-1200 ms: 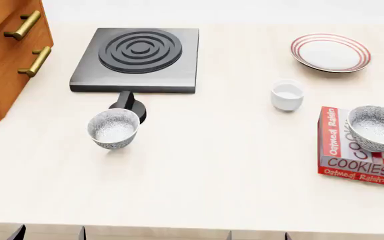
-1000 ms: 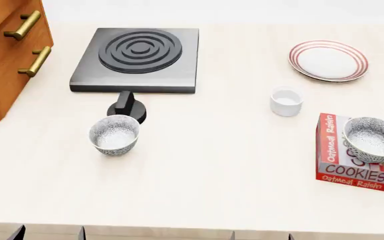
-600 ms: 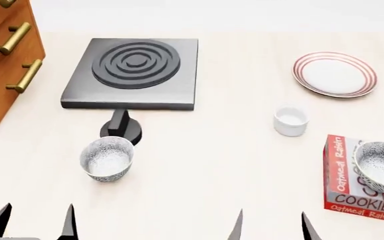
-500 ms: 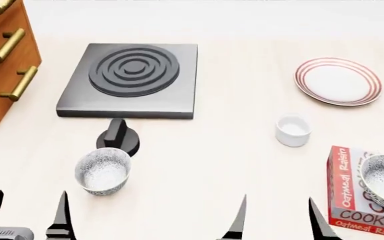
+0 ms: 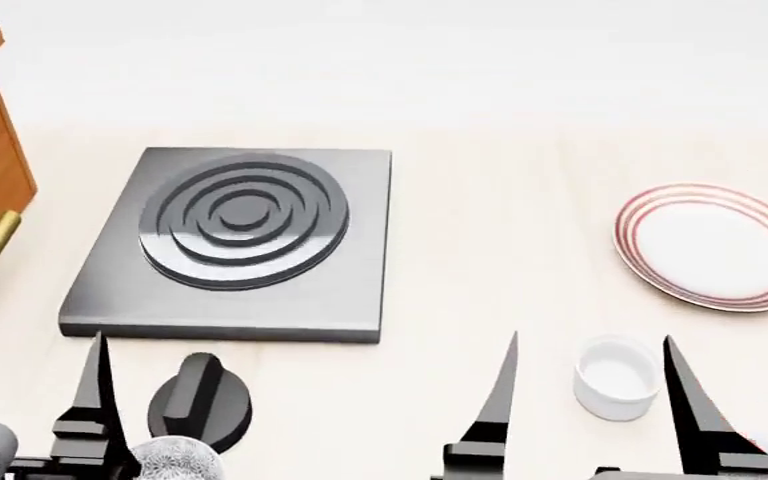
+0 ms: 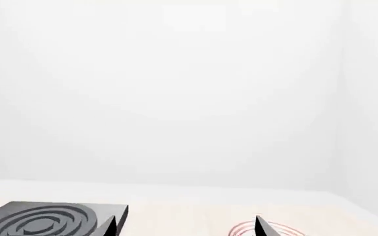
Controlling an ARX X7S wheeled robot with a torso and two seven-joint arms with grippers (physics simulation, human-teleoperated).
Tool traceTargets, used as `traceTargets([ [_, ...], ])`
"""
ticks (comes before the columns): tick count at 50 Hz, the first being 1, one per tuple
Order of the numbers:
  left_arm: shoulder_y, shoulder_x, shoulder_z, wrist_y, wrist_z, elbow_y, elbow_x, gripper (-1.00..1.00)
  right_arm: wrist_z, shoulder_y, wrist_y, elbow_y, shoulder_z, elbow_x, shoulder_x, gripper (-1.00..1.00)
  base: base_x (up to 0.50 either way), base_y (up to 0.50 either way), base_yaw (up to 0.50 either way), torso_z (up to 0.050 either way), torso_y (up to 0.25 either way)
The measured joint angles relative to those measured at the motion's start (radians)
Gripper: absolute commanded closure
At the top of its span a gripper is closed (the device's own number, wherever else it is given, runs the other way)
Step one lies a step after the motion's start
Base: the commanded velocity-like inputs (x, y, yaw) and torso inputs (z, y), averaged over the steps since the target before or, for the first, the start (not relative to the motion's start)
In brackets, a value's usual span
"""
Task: Pick the akita bowl on the cookies box and place it on the plate.
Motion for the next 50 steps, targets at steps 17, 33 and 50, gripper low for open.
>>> traceTargets([
  [17, -0.005, -0.02, 0.003, -0.008, -0.009, 0.02, -0.017, -1.0, 0.011, 0.006, 0.018, -0.038, -0.007, 0.005, 0.024, -1.0, 0.5, 0.0, 0.0, 0.0, 0.001],
  [33, -0.003, -0.038, 0.01, 0.001, -0.02, 0.018, -0.031, -1.0, 0.015, 0.003, 0.005, -0.038, 0.001, 0.037, 0.032, -1.0, -0.02, -0.19, 0.0, 0.0, 0.0],
  [50, 0.008, -0.054, 0.024, 0.023, -0.035, 0.007, -0.044, -1.0, 0.024, -0.009, -0.005, -0.045, 0.005, 0.058, 0.049, -1.0, -0.3, -0.5, 0.0, 0.0, 0.0],
])
